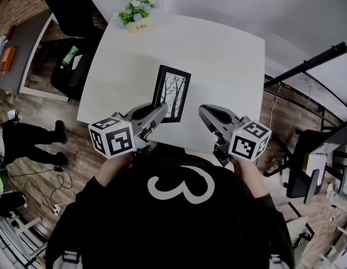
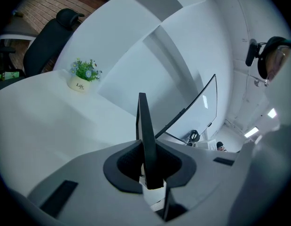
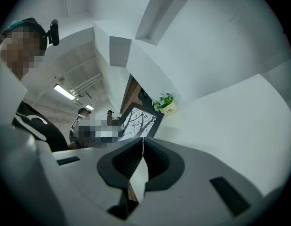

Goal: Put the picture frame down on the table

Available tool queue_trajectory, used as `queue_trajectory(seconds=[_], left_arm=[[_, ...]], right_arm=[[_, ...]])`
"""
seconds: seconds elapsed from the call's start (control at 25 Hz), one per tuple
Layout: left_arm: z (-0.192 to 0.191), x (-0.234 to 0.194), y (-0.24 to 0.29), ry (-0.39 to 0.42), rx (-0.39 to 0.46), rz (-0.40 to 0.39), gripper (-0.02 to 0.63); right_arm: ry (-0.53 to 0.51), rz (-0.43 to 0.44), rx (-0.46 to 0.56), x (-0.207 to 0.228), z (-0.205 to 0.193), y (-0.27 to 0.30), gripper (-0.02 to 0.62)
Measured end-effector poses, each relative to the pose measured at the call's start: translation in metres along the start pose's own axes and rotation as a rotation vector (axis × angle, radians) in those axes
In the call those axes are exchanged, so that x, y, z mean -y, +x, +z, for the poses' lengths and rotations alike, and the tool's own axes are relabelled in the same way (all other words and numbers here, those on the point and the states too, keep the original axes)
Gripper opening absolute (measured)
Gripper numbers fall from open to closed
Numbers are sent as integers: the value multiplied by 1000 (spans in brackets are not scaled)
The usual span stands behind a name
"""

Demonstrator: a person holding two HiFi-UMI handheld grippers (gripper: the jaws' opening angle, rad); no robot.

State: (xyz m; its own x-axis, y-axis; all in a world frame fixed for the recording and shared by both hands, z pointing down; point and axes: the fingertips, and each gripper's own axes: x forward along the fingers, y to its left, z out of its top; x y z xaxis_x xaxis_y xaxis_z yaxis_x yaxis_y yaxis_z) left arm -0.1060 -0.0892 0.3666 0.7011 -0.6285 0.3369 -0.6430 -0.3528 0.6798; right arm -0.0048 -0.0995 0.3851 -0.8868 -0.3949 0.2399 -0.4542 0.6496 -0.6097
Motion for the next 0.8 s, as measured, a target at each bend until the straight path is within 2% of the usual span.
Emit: queue_trajectory(seconds=[0.44,0.8], left_arm=[[-7,-22,25,-28,-62,-1,61],[-12,-41,42,-25,-99,27,61]], right_arm=[[43,-67,-6,27,-7,-7,25],[85,-83,-14,43,-16,-3,25]])
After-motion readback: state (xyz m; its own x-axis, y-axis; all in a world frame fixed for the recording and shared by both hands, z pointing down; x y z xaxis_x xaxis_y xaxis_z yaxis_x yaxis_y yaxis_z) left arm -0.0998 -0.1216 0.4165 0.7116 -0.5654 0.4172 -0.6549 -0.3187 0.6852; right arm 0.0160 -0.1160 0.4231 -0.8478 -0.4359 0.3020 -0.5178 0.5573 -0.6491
